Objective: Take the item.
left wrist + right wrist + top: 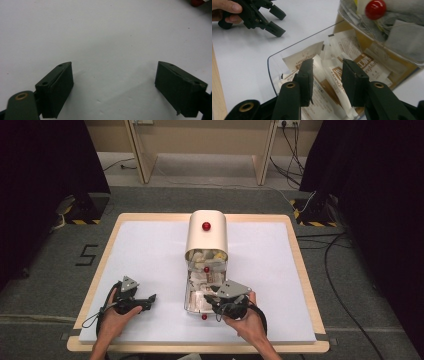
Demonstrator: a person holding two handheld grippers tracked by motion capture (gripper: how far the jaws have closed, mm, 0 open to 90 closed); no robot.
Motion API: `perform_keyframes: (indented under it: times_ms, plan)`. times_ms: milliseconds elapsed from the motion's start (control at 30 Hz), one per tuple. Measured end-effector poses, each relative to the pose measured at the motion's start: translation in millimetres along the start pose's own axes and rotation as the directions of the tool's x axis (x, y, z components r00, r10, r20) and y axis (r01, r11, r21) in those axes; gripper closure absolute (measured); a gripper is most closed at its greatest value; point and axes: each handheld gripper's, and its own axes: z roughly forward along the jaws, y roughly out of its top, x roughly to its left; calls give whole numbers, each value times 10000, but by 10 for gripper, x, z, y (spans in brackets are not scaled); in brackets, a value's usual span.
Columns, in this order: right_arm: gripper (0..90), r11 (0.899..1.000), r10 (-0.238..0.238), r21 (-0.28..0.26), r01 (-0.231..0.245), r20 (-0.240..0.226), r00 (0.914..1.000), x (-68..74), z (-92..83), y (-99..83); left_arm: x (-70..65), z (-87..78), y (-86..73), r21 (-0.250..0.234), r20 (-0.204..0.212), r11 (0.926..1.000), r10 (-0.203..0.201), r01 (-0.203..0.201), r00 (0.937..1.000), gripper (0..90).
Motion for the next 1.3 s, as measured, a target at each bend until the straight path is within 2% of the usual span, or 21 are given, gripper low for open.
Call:
perform_keyframes:
  times_ms: [200, 233, 333, 500, 633, 733, 933, 1300]
  plan:
    - [659, 9990, -253, 358, 250, 87, 9996, 22, 116, -15, -1, -1, -1, -9, 0, 10000, -3, 3, 10000, 142]
    - [691, 9984, -360, 452, 351, 193, 9992, 12, 141, -24, -1, -1, -2, -10, -1, 10000, -2, 2, 10000, 142]
    - [738, 9973, -470, 589, 447, 384, 9982, -20, 150, -38, -2, -1, -2, -12, -3, 10000, -1, 1, 10000, 142]
    - [775, 9966, -494, 687, 463, 439, 9978, -49, 153, -63, -2, -1, -2, -10, -3, 10000, -2, 2, 10000, 142]
    - [853, 9963, -705, 532, 674, 584, 9958, -52, 124, -55, -1, -1, -2, -9, -1, 10000, 0, 0, 10000, 142]
    - [877, 9974, -623, 408, 597, 650, 9959, -69, 90, -43, -1, -1, -2, -13, -4, 10000, 1, -1, 10000, 142]
    - [888, 9988, -466, 200, 455, 571, 9973, -84, 43, -24, -1, -1, -2, -14, -3, 10000, 0, 0, 10000, 142]
    - [890, 9986, -472, -225, 486, 604, 9971, -65, -47, 43, -1, -1, -2, -10, -7, 10000, 11, -11, 10000, 142]
